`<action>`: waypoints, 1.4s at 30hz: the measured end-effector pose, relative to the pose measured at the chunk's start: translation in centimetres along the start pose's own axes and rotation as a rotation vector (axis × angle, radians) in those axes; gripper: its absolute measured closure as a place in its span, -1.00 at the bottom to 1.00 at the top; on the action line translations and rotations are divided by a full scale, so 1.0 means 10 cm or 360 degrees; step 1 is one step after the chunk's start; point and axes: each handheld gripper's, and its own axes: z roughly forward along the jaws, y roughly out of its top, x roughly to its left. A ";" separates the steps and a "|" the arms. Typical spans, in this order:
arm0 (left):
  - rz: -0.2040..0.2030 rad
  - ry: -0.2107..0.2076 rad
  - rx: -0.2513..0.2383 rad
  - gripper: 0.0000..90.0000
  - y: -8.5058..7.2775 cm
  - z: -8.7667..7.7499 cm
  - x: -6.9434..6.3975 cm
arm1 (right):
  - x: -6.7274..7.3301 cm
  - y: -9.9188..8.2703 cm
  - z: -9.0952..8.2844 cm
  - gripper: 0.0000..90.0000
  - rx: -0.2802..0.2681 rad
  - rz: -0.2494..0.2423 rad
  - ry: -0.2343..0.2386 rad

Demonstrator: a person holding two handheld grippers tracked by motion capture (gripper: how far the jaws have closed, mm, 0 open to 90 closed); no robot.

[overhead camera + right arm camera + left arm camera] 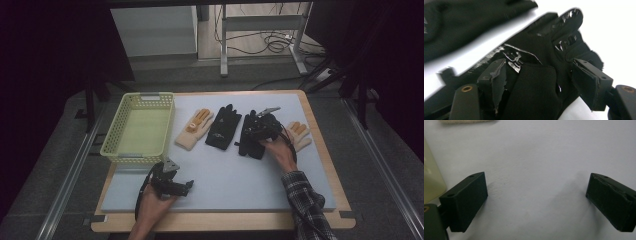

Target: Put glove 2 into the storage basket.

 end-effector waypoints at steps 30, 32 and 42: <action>-0.0002 0.0001 -0.0002 -0.91 0.00 0.00 0.00 | 0.75 -0.10 -1.05 0.80 -0.0309 0.0022 0.0393; -0.0003 0.0002 -0.0004 -0.91 0.00 0.00 0.00 | 0.86 -0.17 -1.10 0.80 -0.0306 0.0029 0.0440; -0.0003 0.0000 0.0000 -0.91 0.00 0.00 0.00 | 1.16 -0.65 -0.92 0.56 -0.0248 0.0071 0.0497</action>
